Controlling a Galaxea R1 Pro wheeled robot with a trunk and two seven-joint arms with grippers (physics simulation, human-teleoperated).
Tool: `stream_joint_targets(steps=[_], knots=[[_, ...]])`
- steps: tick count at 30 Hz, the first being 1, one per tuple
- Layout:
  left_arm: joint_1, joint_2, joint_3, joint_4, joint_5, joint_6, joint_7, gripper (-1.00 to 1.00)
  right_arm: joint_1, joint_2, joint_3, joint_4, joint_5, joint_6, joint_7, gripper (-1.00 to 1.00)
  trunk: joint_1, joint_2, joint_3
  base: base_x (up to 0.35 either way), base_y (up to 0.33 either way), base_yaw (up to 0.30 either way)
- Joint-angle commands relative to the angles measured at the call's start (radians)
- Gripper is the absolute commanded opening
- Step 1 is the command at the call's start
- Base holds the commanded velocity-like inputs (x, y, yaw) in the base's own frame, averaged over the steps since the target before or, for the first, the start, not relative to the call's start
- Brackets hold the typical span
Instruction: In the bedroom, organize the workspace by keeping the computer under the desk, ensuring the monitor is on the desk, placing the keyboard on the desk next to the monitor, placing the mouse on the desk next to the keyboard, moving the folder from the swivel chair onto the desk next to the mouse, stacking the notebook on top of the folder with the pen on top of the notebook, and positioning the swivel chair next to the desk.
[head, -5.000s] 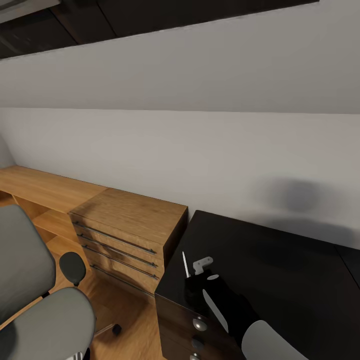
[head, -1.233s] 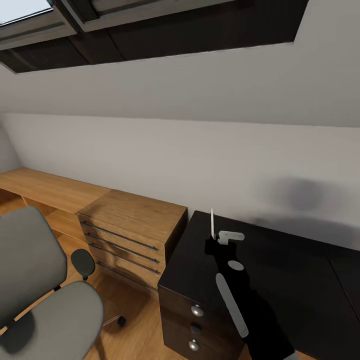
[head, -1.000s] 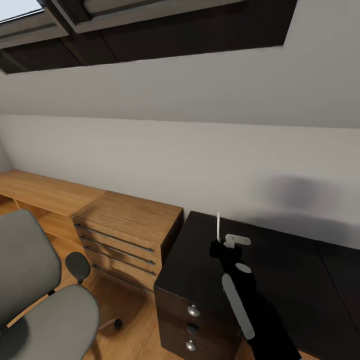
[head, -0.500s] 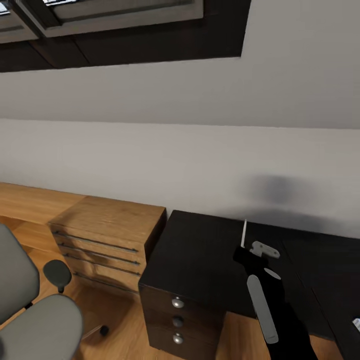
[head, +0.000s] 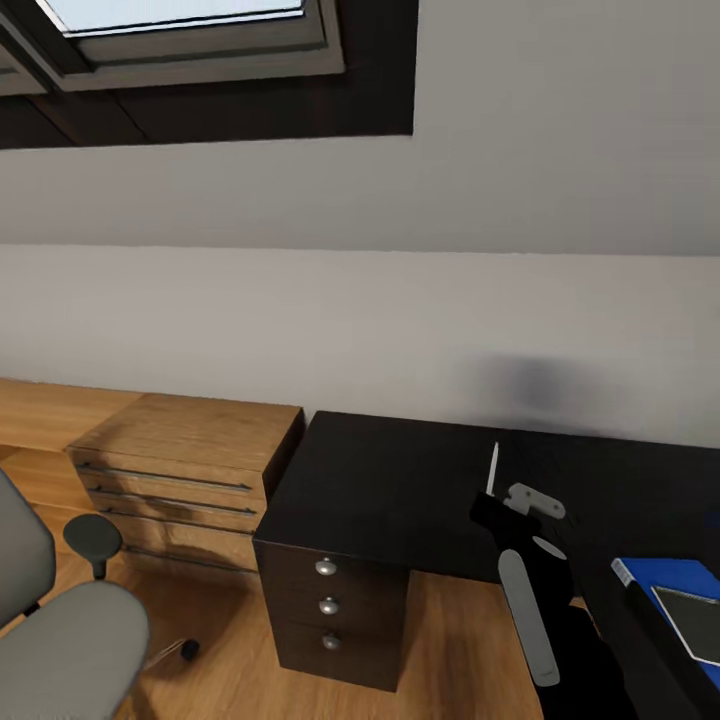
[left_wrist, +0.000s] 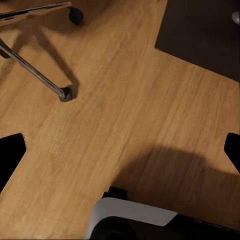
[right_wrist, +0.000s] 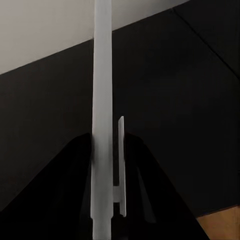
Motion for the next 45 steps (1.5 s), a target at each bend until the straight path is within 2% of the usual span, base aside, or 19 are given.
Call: stream_joint_targets(steps=[1, 6, 7, 9, 10, 11, 12, 13, 16, 18, 22, 27, 29, 33, 35, 38, 42, 44, 45], knots=[[0.0, -0.001, 0.003, 0.002, -0.011, -0.01, 0.0, 1.0, -0.001, 0.0, -0.001, -0.001, -0.011, 0.002, -0.007, -1.0, 0.0, -0.001, -0.001, -0.036, -0.025, -0.008], [0.0, -0.001, 0.003, 0.006, -0.02, -0.038, 0.001, 1.0, -0.001, -0.005, -0.004, -0.006, -0.004, 0.001, -0.007, -1.0, 0.0, -0.001, -0.001, -0.012, -0.008, -0.024], [0.0, -0.001, 0.003, 0.007, -0.021, -0.039, 0.001, 1.0, -0.001, -0.012, -0.004, -0.005, 0.002, 0.001, -0.006, -1.0, 0.0, -0.001, -0.001, -0.002, -0.002, -0.138], [0.0, -0.001, 0.003, 0.007, -0.022, -0.04, 0.001, 1.0, -0.001, -0.044, -0.004, -0.004, 0.02, 0.004, -0.005, -1.0, 0.0, -0.001, -0.001, -0.001, -0.001, -0.196], [0.0, -0.001, 0.003, 0.007, -0.023, -0.041, 0.001, 1.0, -0.001, -0.075, -0.004, -0.004, 0.03, 0.015, -0.004, -1.0, 0.0, -0.001, -0.001, -0.001, -0.001, -0.238], [0.0, -0.001, 0.003, 0.007, -0.023, -0.041, 0.001, 1.0, -0.001, -0.092, -0.004, -0.004, 0.034, 0.025, -0.003, -1.0, 0.0, -0.001, -0.001, -0.001, 0.0, -0.249], [0.0, -0.001, 0.003, 0.007, -0.023, -0.042, 0.001, 1.0, -0.001, -0.124, -0.004, -0.003, 0.037, 0.049, -0.001, -1.0, 0.0, -0.001, -0.001, 0.0, 0.0, -0.266], [0.0, -0.001, 0.003, 0.007, -0.023, -0.042, 0.001, 1.0, -0.001, -0.138, -0.004, -0.003, 0.038, 0.06, 0.0, -1.0, 0.0, -0.001, -0.001, 0.0, 0.0, -0.271], [0.0, -0.001, 0.003, 0.007, -0.023, -0.042, 0.001, 1.0, -0.001, -0.202, -0.017, -0.002, 0.034, 0.11, 0.006, -1.0, 0.0, -0.001, -0.001, 0.0, 0.0, -0.285], [0.0, -0.002, 0.003, 0.007, -0.023, -0.042, 0.0, 1.0, -0.001, -0.22, -0.027, -0.002, 0.033, 0.117, 0.007, -1.0, 0.0, -0.001, -0.001, 0.0, 0.0, -0.291], [0.0, -0.002, 0.003, 0.006, -0.023, -0.042, 0.0, 1.0, -0.002, -0.277, -0.042, 0.011, 0.031, 0.127, 0.009, -1.0, 0.0, -0.001, -0.001, 0.0, 0.0, -0.295], [0.0, -0.001, 0.003, 0.006, -0.023, -0.042, 0.0, 1.0, -0.003, -0.325, -0.045, 0.053, 0.031, 0.13, 0.03, -1.0, 0.0, -0.001, -0.001, 0.0, 0.0, -0.297], [0.0, -0.001, 0.003, 0.006, -0.023, -0.043, 0.0, 1.0, -0.006, -0.359, -0.046, 0.094, 0.033, 0.13, 0.084, -1.0, 0.0, -0.001, -0.001, 0.0, 0.0, -0.297], [0.0, -0.001, 0.003, 0.006, -0.023, -0.043, 0.0, 1.0, -0.015, -0.406, -0.047, 0.187, 0.035, 0.13, 0.178, -1.0, 0.0, -0.001, -0.001, 0.0, 0.0, -0.297], [0.0, -0.001, 0.003, 0.006, -0.023, -0.042, 0.0, 1.0, -0.059, -0.447, -0.048, 0.309, 0.038, 0.126, 0.228, -1.0, 0.0, -0.001, -0.001, 0.0, 0.0, -0.297], [0.0, -0.002, 0.003, 0.007, -0.023, -0.043, 0.0, 1.0, -0.099, -0.462, -0.046, 0.394, 0.044, 0.122, 0.24, -1.0, 0.0, -0.001, -0.001, 0.0, 0.0, -0.206], [0.0, -0.002, 0.003, 0.007, -0.023, -0.044, 0.0, 1.0, -0.109, -0.463, -0.04, 0.421, 0.054, 0.12, 0.241, -1.0, 0.0, -0.001, -0.001, 0.0, 0.0, -0.028], [0.0, -0.001, 0.003, 0.007, -0.023, -0.044, 0.0, 1.0, -0.123, -0.462, -0.038, 0.459, 0.09, 0.09, 0.241, -1.0, 0.0, -0.001, -0.001, 0.142, 0.0, -0.002], [0.0, -0.001, 0.003, 0.007, -0.023, -0.044, 0.0, 1.0, -0.124, -0.462, -0.038, 0.462, 0.092, 0.088, 0.241, -1.0, 0.0, -0.001, -0.001, 0.283, 0.0, 0.0]])
